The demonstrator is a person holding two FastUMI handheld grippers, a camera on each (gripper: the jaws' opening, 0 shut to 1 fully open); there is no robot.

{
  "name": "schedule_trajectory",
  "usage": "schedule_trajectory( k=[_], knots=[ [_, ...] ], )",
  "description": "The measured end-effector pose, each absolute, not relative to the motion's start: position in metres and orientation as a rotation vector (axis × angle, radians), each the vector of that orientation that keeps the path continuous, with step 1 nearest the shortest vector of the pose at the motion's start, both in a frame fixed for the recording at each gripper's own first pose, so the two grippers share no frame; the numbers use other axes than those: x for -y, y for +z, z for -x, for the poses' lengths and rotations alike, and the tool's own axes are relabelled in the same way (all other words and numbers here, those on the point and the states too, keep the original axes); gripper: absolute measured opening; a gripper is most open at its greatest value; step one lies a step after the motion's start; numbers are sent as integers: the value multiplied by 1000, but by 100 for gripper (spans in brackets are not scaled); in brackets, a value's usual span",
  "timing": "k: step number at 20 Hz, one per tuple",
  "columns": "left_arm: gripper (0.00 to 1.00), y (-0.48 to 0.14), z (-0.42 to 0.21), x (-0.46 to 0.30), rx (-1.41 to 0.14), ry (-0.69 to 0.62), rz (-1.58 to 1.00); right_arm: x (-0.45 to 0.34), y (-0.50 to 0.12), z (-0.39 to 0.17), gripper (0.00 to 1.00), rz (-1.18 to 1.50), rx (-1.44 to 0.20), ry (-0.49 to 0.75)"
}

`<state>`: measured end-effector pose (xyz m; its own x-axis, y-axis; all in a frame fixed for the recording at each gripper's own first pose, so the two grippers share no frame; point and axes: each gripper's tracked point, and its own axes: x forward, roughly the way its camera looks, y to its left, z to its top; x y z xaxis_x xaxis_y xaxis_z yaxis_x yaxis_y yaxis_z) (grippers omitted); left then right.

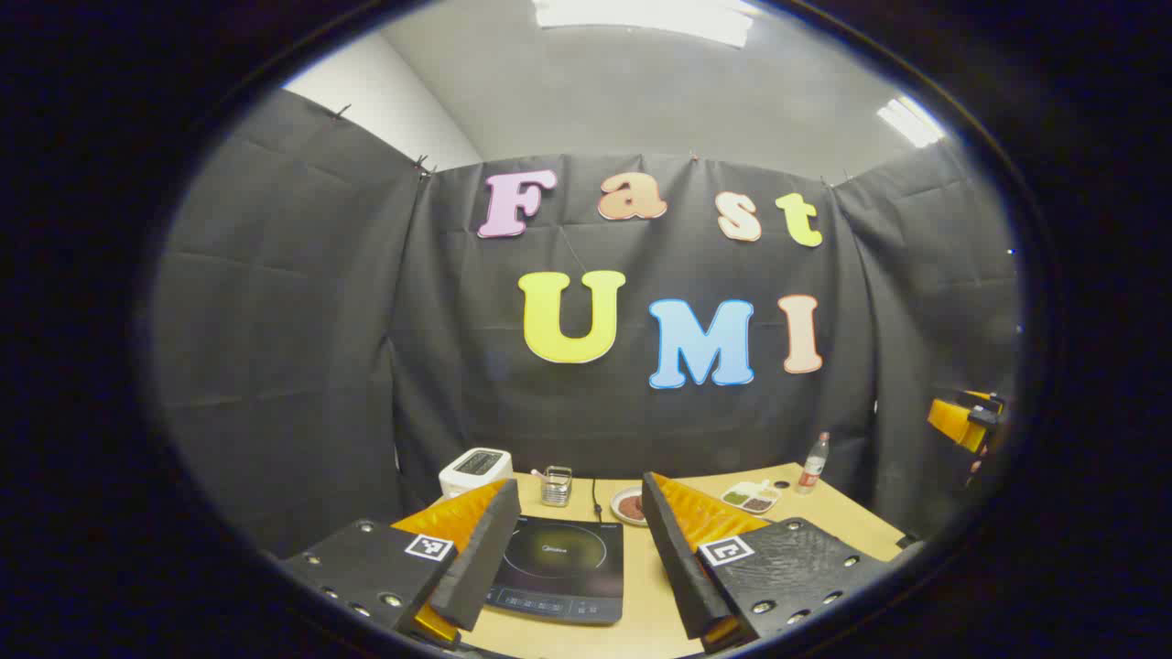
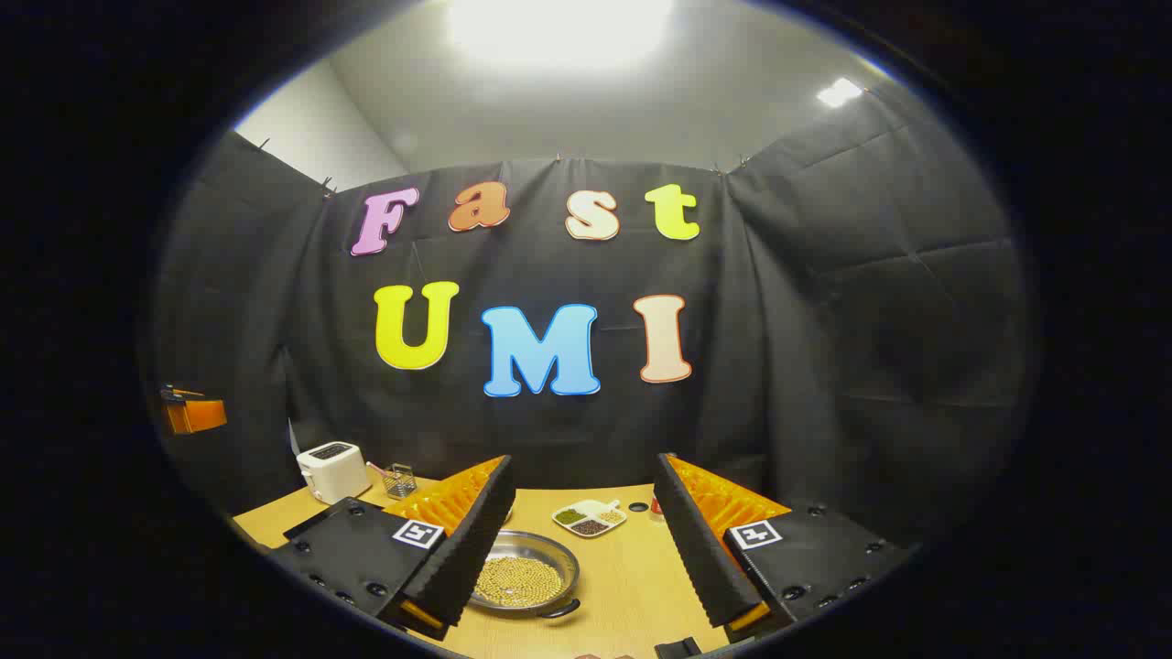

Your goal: First push the handle of the pot to place it horizontally, then grasp the pot with both hands and set it on the induction cooktop.

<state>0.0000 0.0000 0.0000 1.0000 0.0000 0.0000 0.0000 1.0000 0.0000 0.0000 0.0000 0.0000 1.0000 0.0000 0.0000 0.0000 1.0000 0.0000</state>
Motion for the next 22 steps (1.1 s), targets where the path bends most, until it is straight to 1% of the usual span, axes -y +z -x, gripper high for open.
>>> schedule_trajectory(
  k=[3,7,10,11,16,17,18,22],
  knots=[
    [75,-7,5,16,7,5,5,2,-6,-2,97,-17,-15,24],
    [75,-30,-9,32,-30,-56,31,3,-22,-6,98,5,-59,-3],
    [75,-30,-23,31,-21,-75,33,-4,-25,-7,96,15,-57,-14],
    [82,-30,-27,32,-14,-84,32,-5,-27,-9,97,16,-65,-21],
    [82,-31,-53,29,-6,-95,50,-12,-33,-20,96,-9,-84,-32],
    [82,-34,-57,28,-7,-94,52,-15,-33,-24,98,-4,-83,-30],
    [75,-36,-61,28,-12,-94,54,-16,-33,-27,98,-2,-82,-30],
    [75,-46,-72,22,-32,-91,65,-24,-42,-34,97,-14,-109,-15]
  ],
)
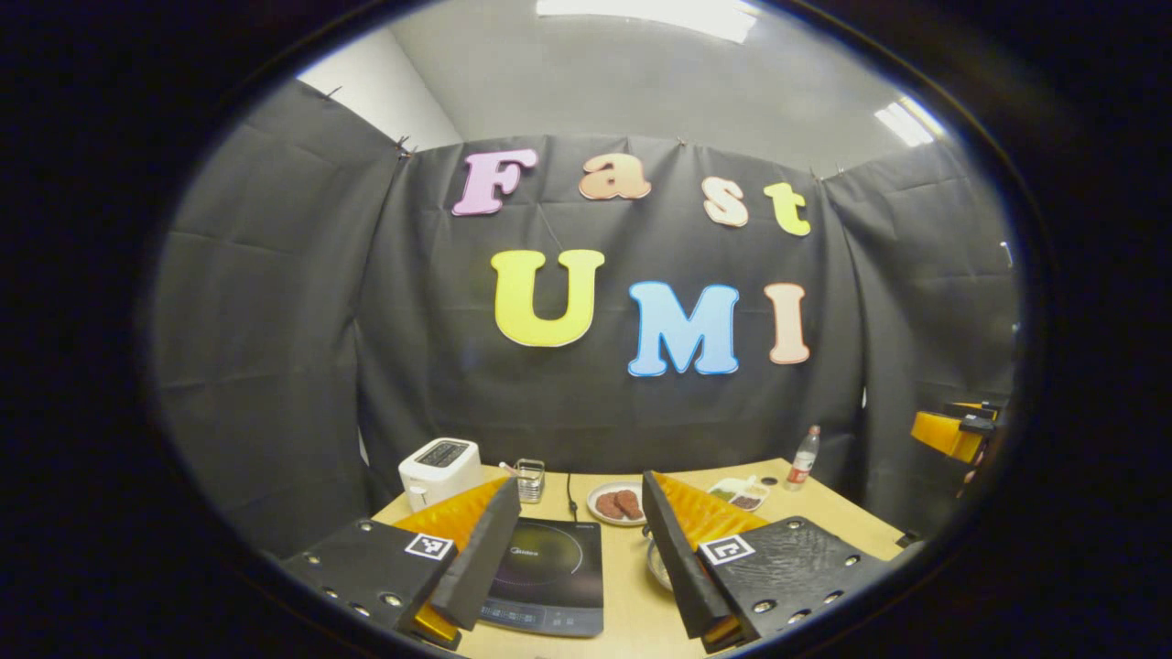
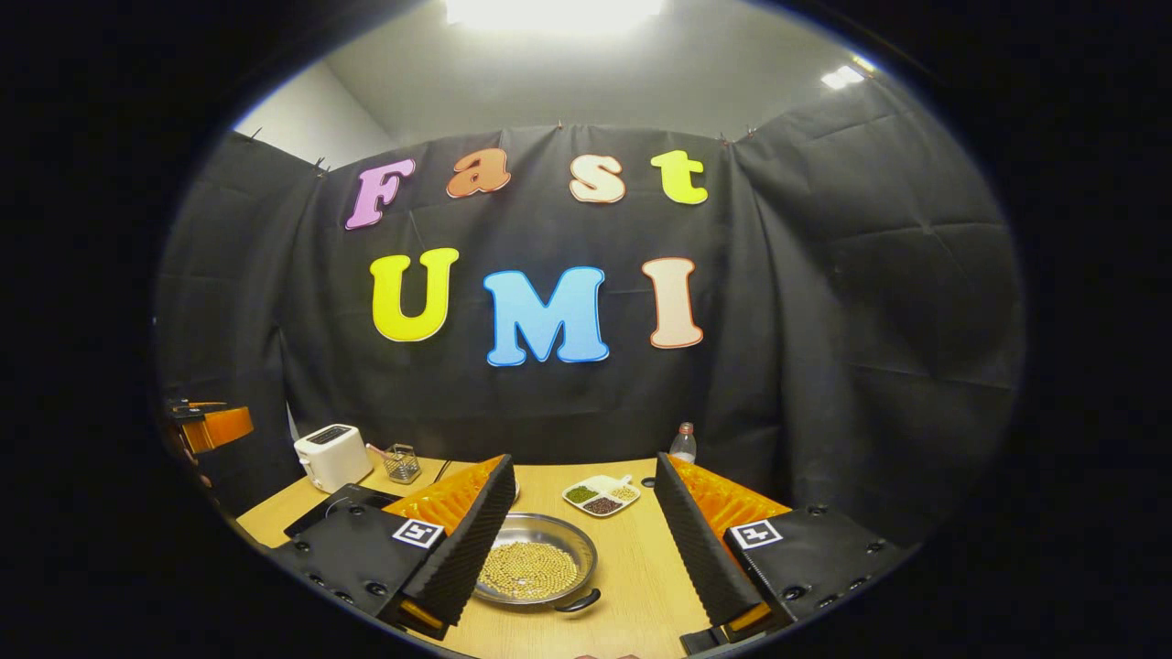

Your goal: First push the handle of the pot to place it horizontally, then grasp the pot with both hands and set it on the induction cooktop.

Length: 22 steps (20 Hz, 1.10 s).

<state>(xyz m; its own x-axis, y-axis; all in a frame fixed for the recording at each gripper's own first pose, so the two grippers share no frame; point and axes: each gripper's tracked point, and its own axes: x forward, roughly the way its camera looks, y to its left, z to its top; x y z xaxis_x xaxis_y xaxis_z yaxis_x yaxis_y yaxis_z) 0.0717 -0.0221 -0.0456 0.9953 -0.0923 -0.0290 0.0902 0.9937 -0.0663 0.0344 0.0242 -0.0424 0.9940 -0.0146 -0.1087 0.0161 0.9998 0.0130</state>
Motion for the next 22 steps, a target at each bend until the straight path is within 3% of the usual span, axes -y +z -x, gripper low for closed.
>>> schedule_trajectory(
  k=[8,9,11,12,13,15,16,17,18,20,21,22],
  knots=[
    [75,-58,-70,8,-52,-92,64,-39,-47,-41,97,-6,-127,18],
    [82,-60,-71,6,-55,-85,64,-42,-48,-41,97,-5,-137,27],
    [82,-60,-70,4,-58,-80,72,-49,-47,-44,93,-2,-147,45],
    [75,-58,-70,5,-56,-85,84,-53,-48,-46,80,4,-153,58],
    [82,-57,-69,5,-50,-89,91,-59,-48,-49,72,16,-153,76],
    [82,-54,-70,-4,-26,-70,63,-68,-48,-52,58,39,-162,105],
    [82,-52,-71,-6,-14,-65,53,-72,-50,-54,36,50,-175,121],
    [89,-54,-72,-4,-12,-73,62,-76,-51,-53,34,53,-190,130],
    [82,-58,-74,0,-17,-89,83,-75,-55,-61,30,55,-208,116],
    [82,-69,-81,2,-33,-113,122,-85,-58,-64,5,31,-235,137],
    [75,-75,-84,-3,-41,-108,127,-89,-65,-65,7,35,-262,144],
    [75,-81,-85,-10,-49,-98,128,-92,-71,-67,4,45,-284,157]
  ],
)
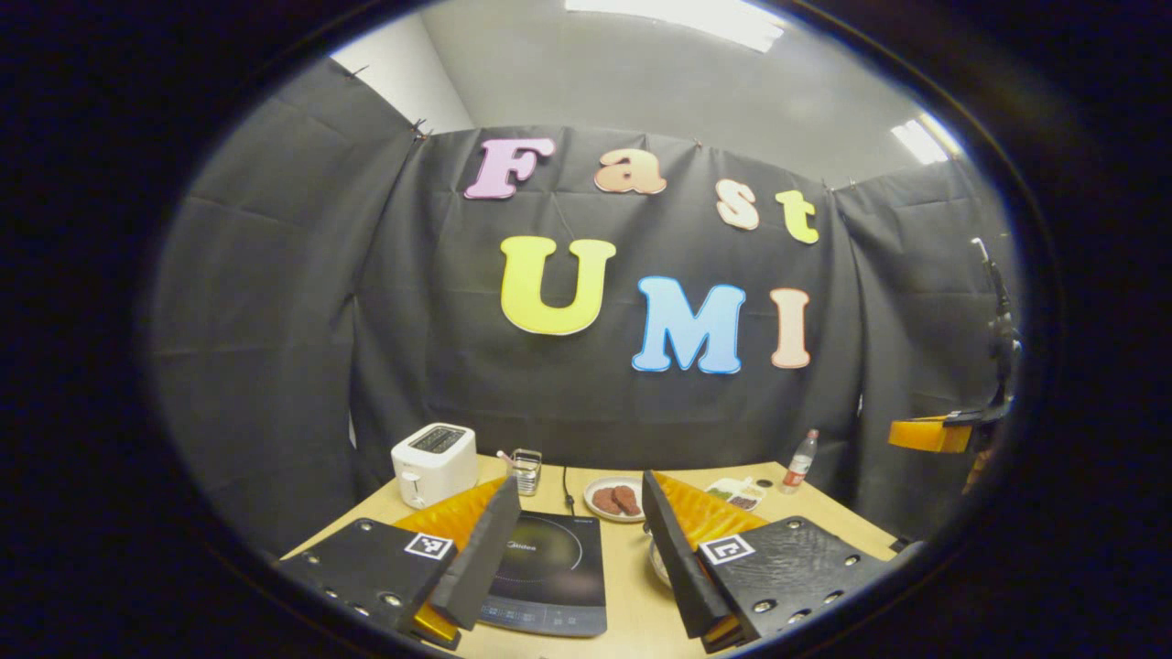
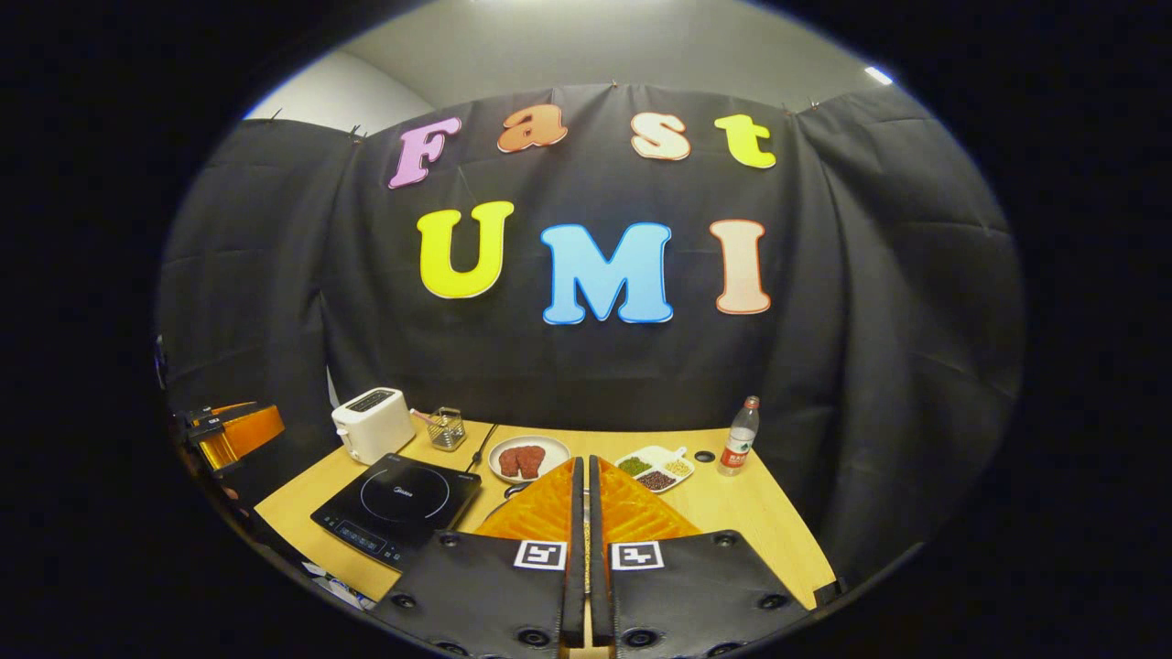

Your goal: First push the handle of the pot to place it horizontally, then grasp the pot with both hands and set it on the induction cooktop.

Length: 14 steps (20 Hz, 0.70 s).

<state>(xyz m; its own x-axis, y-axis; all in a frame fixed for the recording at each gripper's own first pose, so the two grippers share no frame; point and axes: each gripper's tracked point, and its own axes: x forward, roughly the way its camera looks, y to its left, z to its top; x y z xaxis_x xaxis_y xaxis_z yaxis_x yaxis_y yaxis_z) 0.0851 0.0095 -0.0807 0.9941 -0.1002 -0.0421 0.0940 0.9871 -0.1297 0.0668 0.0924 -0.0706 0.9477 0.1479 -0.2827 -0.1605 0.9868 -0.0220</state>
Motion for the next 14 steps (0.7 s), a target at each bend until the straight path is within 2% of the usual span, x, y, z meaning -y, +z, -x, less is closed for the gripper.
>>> schedule_trajectory(
  k=[4,9,10,14],
  knots=[
    [75,-109,-85,-22,-97,-95,149,-118,-103,-62,1,18,-431,240],
    [75,-141,-75,-45,-173,-65,163,-123,-153,-55,2,31,-621,244],
    [82,-144,-71,-50,-179,-57,152,-128,-164,-52,2,23,-657,257],
    [82,-148,-63,-61,-199,-25,96,-137,-214,-38,2,-4,-812,308]
  ],
)
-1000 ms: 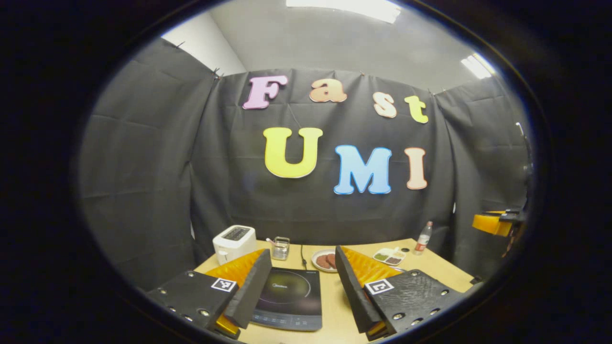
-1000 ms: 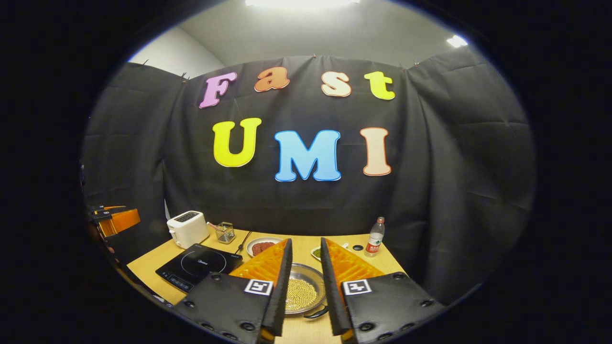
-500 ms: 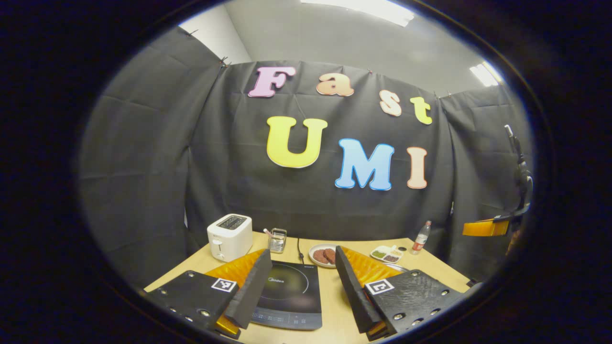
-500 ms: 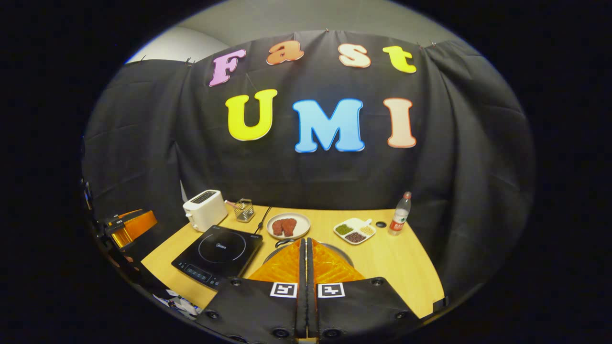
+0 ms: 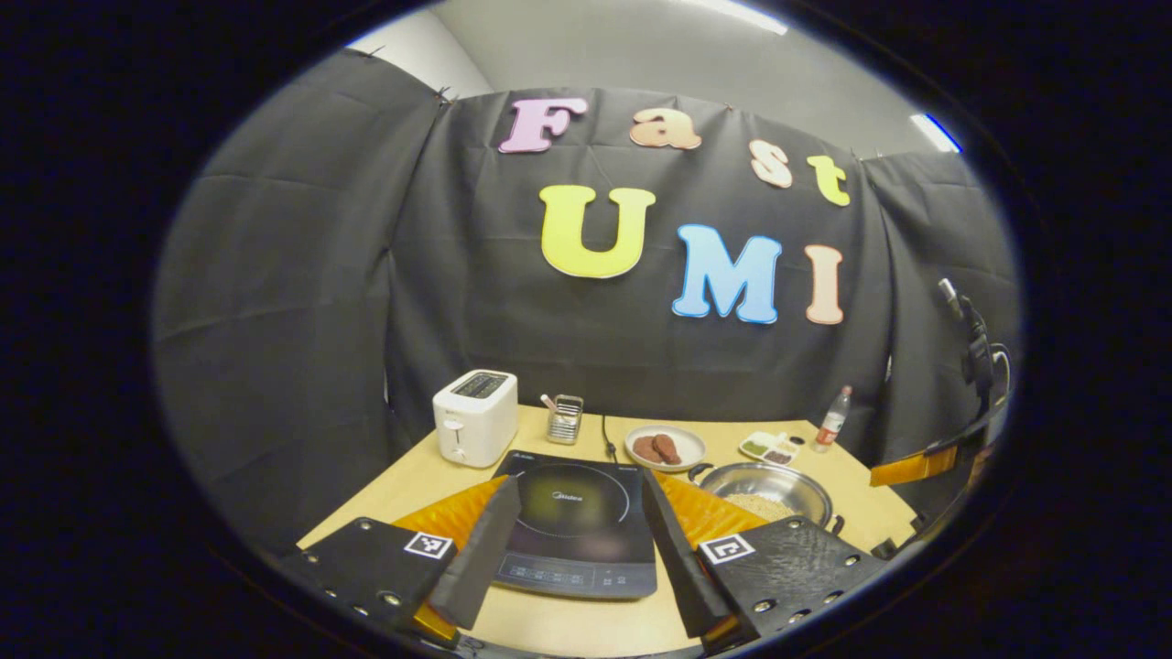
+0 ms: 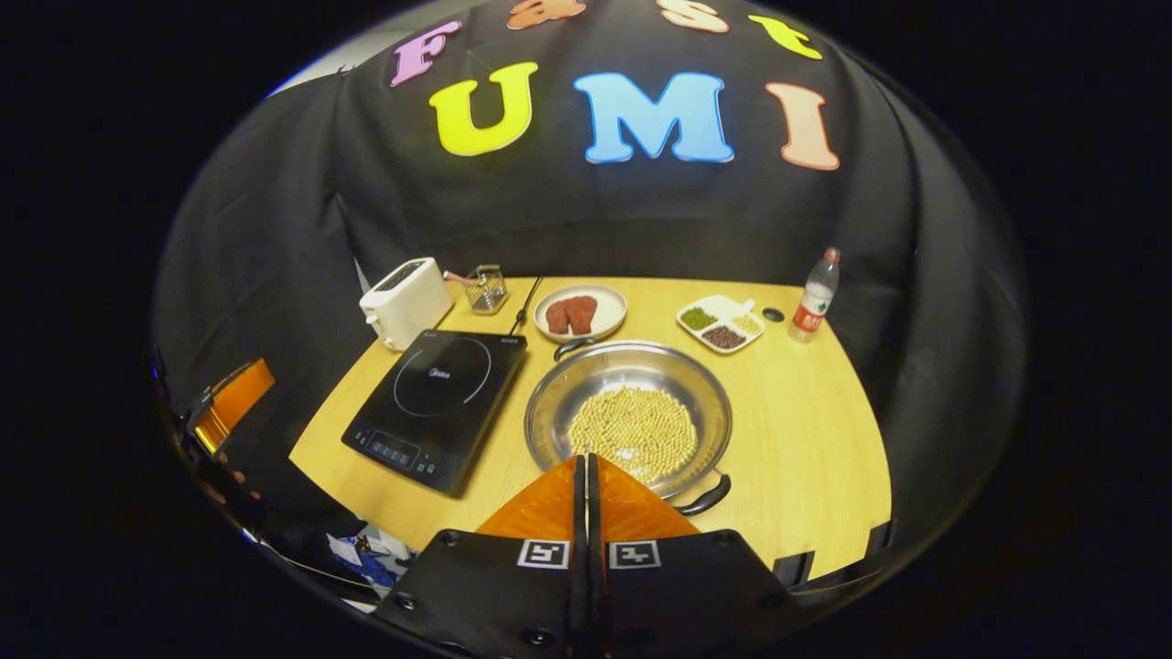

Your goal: First push the handle of the pot to place it horizontally, then grasp the pot with both hands and set it on the induction cooktop.

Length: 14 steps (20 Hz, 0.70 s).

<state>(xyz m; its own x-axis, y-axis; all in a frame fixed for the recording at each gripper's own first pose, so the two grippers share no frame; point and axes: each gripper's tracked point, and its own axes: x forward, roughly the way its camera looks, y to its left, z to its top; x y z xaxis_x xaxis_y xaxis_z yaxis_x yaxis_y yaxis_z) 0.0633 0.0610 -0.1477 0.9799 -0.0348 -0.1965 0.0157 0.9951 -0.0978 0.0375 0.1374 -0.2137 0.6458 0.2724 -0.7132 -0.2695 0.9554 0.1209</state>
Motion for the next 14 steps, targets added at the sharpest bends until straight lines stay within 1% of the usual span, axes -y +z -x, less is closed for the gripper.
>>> schedule_trajectory(
  k=[5,8,12,13,14],
  knots=[
    [82,-160,-59,-48,-241,7,86,-132,-262,-28,2,30,-947,370],
    [82,-171,-57,-35,-276,38,24,-131,-293,-18,2,16,-1029,396],
    [82,-184,-59,-3,-329,10,-9,-118,-327,-11,2,81,-1135,425],
    [82,-186,-60,1,-346,14,-21,-115,-332,-10,0,82,-1151,432],
    [82,-186,-61,7,-350,13,-25,-110,-337,-14,2,91,-1157,428]
  ],
)
